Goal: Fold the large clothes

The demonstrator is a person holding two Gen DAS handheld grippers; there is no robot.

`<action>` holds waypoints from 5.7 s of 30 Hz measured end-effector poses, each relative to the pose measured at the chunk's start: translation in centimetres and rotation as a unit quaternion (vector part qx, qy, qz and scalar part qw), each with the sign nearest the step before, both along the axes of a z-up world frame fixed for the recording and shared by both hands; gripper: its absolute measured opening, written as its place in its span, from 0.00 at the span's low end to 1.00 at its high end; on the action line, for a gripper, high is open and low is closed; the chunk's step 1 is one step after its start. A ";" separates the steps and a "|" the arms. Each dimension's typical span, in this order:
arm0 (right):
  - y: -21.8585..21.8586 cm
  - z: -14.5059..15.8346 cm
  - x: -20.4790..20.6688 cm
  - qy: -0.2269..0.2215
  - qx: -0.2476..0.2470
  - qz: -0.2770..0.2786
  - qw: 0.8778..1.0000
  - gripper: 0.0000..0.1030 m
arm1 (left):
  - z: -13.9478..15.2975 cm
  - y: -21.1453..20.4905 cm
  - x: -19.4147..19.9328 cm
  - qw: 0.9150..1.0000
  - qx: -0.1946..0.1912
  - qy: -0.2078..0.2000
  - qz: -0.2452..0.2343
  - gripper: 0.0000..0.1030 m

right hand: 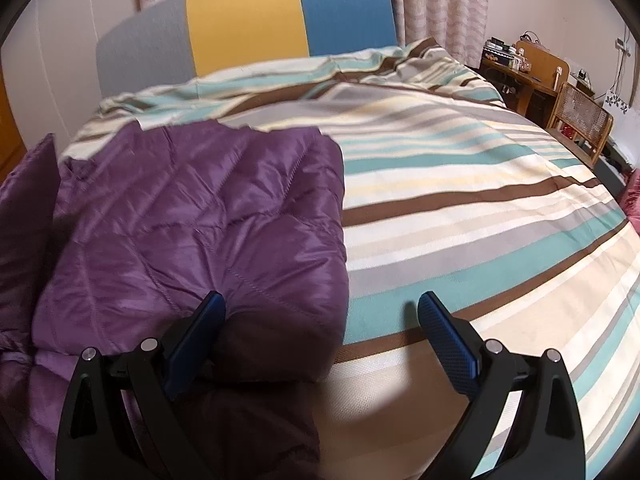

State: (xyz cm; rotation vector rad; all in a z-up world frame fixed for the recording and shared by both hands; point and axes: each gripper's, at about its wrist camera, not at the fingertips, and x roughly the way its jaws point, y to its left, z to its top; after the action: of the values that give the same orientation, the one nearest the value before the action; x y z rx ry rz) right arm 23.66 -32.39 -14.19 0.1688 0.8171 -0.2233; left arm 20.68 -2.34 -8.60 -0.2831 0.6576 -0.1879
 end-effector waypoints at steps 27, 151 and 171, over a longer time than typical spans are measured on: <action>15.5 -0.5 6.7 0.006 -0.006 0.214 0.977 0.54 | -6.0 12.3 7.1 0.975 0.109 0.121 0.151 0.65; 15.4 3.1 -3.3 -0.100 -0.031 0.330 0.938 0.17 | 5.4 4.1 3.9 0.999 0.007 -0.030 0.040 0.72; 14.5 10.4 -2.5 -0.131 0.071 0.296 0.944 0.49 | -3.5 3.0 -0.1 0.997 0.067 0.029 0.023 0.75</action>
State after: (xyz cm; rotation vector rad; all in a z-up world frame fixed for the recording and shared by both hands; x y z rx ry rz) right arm 21.19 -17.90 -3.76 0.0792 0.5863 0.4195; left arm 20.56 0.71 -12.11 -0.1749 0.7171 -0.0913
